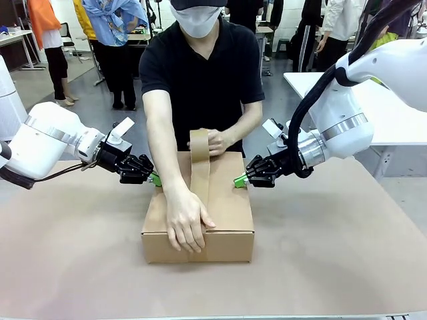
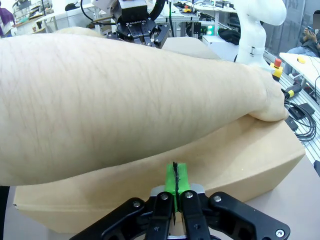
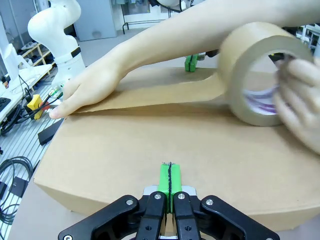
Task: Wrap the clocks to prevent damage.
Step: After the human seals the box with tape, release both hands from the side flaps of the Package Box.
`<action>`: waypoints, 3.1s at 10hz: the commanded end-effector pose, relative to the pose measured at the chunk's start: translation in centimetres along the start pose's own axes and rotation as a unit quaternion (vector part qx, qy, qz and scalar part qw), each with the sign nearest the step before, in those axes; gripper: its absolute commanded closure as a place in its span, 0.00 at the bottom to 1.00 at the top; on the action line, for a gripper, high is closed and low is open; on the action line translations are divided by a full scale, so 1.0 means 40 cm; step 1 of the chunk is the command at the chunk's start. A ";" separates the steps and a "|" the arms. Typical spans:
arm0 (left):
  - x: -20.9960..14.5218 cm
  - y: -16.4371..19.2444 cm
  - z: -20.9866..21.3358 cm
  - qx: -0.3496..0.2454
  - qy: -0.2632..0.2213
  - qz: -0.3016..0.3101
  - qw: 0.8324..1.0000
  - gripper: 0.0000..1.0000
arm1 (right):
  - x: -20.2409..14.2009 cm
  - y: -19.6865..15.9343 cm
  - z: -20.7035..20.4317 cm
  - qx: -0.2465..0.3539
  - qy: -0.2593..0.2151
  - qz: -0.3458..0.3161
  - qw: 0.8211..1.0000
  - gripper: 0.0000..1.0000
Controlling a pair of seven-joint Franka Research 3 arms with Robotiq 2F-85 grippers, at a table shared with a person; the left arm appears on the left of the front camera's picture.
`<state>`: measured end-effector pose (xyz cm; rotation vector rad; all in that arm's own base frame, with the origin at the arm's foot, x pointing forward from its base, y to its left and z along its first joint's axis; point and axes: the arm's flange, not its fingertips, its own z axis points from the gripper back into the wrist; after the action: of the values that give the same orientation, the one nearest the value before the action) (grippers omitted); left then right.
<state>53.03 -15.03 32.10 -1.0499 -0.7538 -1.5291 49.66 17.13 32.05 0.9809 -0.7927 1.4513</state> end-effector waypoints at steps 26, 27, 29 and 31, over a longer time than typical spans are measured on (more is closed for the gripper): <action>-0.003 0.000 -0.002 0.003 0.002 0.001 1.000 1.00 | -0.005 0.000 -0.006 -0.001 0.003 -0.002 1.000 0.99; -0.003 0.000 -0.002 0.003 0.002 0.001 1.000 1.00 | -0.005 0.000 -0.006 -0.001 0.003 -0.002 1.000 0.99; -0.003 0.000 -0.002 0.003 0.002 0.001 1.000 1.00 | -0.005 0.000 -0.006 -0.001 0.003 -0.002 1.000 0.99; -0.003 0.000 -0.002 0.003 0.002 0.001 1.000 1.00 | -0.005 0.000 -0.006 -0.001 0.003 -0.002 1.000 0.99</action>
<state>53.03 -15.02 32.10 -1.0498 -0.7538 -1.5290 49.66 17.13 32.05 0.9809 -0.7926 1.4513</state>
